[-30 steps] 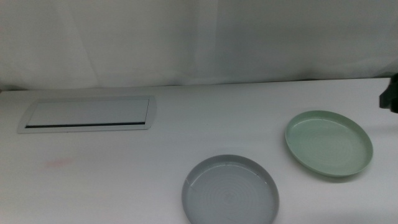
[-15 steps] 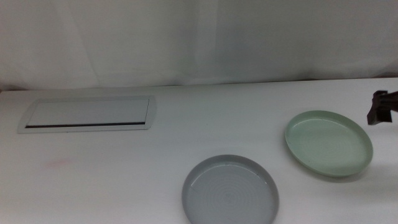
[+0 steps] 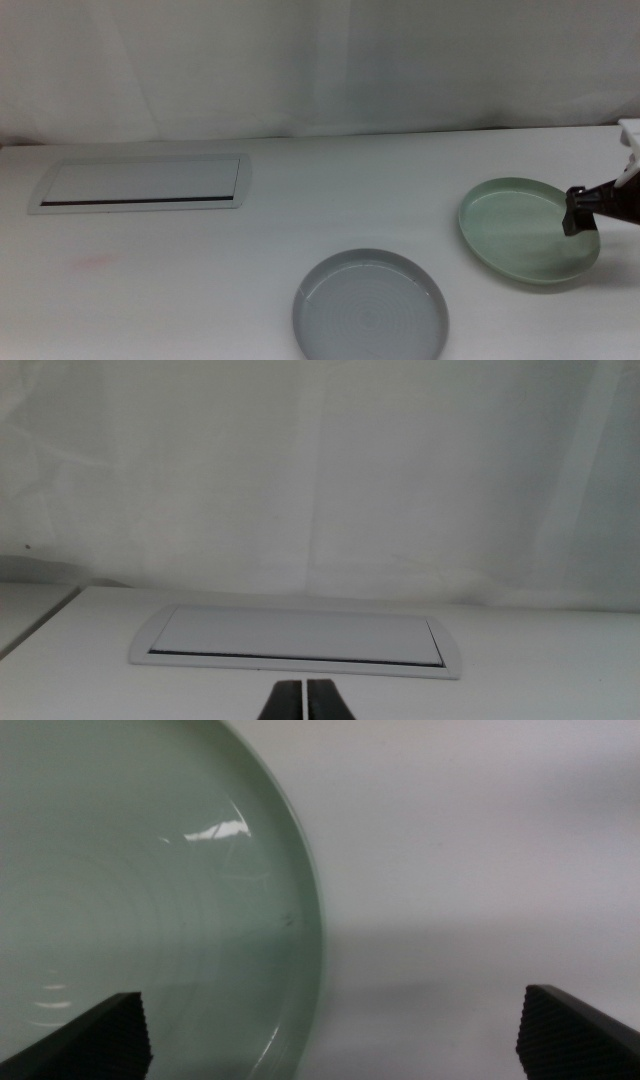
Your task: Stack the three bowls on top of each other.
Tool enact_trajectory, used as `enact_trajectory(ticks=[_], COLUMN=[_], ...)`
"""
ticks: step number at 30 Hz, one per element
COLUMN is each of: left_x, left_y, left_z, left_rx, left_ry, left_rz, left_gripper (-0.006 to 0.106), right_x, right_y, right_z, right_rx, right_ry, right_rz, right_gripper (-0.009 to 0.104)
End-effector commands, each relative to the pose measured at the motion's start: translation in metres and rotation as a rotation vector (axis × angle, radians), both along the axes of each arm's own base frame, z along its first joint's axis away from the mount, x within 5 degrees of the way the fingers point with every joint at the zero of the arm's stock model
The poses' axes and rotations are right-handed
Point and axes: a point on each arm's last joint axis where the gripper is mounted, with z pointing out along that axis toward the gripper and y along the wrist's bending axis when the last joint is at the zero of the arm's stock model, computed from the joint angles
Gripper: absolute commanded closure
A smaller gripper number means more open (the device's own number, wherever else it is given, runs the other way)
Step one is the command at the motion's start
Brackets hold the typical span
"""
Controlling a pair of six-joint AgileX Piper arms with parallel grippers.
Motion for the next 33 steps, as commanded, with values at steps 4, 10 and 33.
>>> enact_trajectory(ticks=[4,10,33], left_x=[-0.001,-0.001,-0.001], left_y=[-0.001,-0.001,-0.001], left_z=[-0.01,-0.01,-0.009], left_rx=[-0.015,-0.015,-0.014], left_ry=[-0.008,-0.008,-0.026], left_rz=[-0.006,-0.006,-0.008], left_gripper=[0.104,0.104,0.104], right_x=[0.007,0.009,0.01], right_y=[-0.003,-0.002,0.001], right_z=[-0.023,-0.033,-0.03], right_rx=[-0.018,-0.018,0.035], right_ry=[0.034,0.046,0.026], right_rz=[0.039,0.041,-0.011], right_gripper=[-0.008,-0.008,0.098])
